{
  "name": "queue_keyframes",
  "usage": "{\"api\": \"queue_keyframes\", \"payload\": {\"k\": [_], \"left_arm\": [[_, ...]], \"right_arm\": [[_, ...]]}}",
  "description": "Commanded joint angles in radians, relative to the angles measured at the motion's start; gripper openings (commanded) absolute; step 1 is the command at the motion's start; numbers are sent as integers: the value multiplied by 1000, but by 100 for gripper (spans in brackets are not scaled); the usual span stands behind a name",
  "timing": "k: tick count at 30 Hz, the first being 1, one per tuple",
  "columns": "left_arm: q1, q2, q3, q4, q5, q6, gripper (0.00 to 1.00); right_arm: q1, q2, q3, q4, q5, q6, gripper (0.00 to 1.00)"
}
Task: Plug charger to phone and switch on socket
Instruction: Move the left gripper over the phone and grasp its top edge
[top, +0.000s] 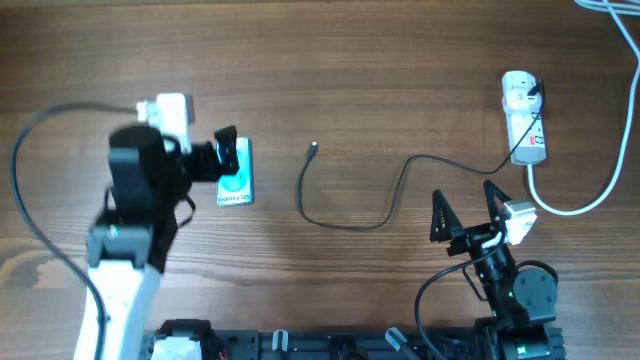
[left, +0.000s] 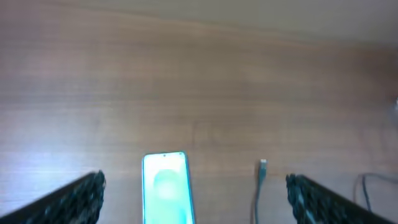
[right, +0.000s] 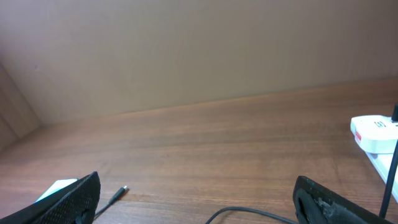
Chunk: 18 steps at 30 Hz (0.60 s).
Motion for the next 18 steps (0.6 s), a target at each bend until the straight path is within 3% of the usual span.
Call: {"api": "queue_keyframes", "payload": {"k": [1,7,9,15,18], "left_arm": [[2,181,263,-169,12,9,100],[2,522,739,-610,-8,9,100],[2,585,795,-693,17,8,100],[2,681,788,-695,80,5,100],[0,752,785,-697,26,-43,100]], "right_arm": [[4,-2,-1,3,13,7,100],[4,-2,-1,3,14,7,100],[4,-2,-1,3,13,8,100],[4,-2,-1,3,13,7,100],[4,-2,-1,3,13,7,100]]}}
